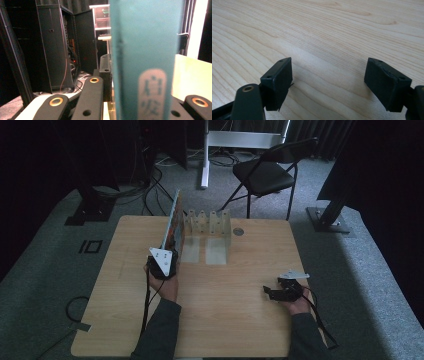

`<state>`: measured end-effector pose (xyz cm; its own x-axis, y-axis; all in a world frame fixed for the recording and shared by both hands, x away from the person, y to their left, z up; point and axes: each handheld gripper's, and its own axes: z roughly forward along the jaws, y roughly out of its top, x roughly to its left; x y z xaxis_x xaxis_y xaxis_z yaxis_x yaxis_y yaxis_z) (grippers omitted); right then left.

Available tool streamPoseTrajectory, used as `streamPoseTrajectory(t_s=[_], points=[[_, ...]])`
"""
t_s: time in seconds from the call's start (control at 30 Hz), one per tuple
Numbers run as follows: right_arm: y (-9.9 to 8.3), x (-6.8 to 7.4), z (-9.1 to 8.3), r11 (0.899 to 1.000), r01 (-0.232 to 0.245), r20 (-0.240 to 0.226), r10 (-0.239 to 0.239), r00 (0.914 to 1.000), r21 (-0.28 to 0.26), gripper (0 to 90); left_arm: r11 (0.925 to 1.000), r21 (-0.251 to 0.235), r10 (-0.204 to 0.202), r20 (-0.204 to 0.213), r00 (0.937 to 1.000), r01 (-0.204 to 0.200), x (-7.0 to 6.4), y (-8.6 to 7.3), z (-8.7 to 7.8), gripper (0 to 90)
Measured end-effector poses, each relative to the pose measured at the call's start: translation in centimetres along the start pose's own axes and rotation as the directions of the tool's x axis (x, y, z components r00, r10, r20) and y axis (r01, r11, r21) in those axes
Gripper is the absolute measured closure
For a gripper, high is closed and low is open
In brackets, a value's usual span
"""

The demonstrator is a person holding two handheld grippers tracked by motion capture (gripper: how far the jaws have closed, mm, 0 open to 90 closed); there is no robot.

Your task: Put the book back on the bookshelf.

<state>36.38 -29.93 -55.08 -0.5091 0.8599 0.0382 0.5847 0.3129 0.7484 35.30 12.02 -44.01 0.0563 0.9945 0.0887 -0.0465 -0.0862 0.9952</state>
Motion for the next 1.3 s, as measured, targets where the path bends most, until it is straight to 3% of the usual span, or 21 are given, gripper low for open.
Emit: streamPoseTrajectory(t_s=[1.0,1.3], points=[[0.0,0.0,0.0,1.0,0.003,0.002,-0.003,1.0,0.001,22.2,0.9996,-0.003,-0.029,-0.016,0.9994,0.029,1.0,-0.2,-0.2,78.4],[0.0,0.0,0.0,1.0,0.003,0.002,-0.003,1.0,0.001,22.2,0.9998,-0.004,-0.022,-0.011,0.9997,0.021,1.3,-0.2,-0.2,77.8]])
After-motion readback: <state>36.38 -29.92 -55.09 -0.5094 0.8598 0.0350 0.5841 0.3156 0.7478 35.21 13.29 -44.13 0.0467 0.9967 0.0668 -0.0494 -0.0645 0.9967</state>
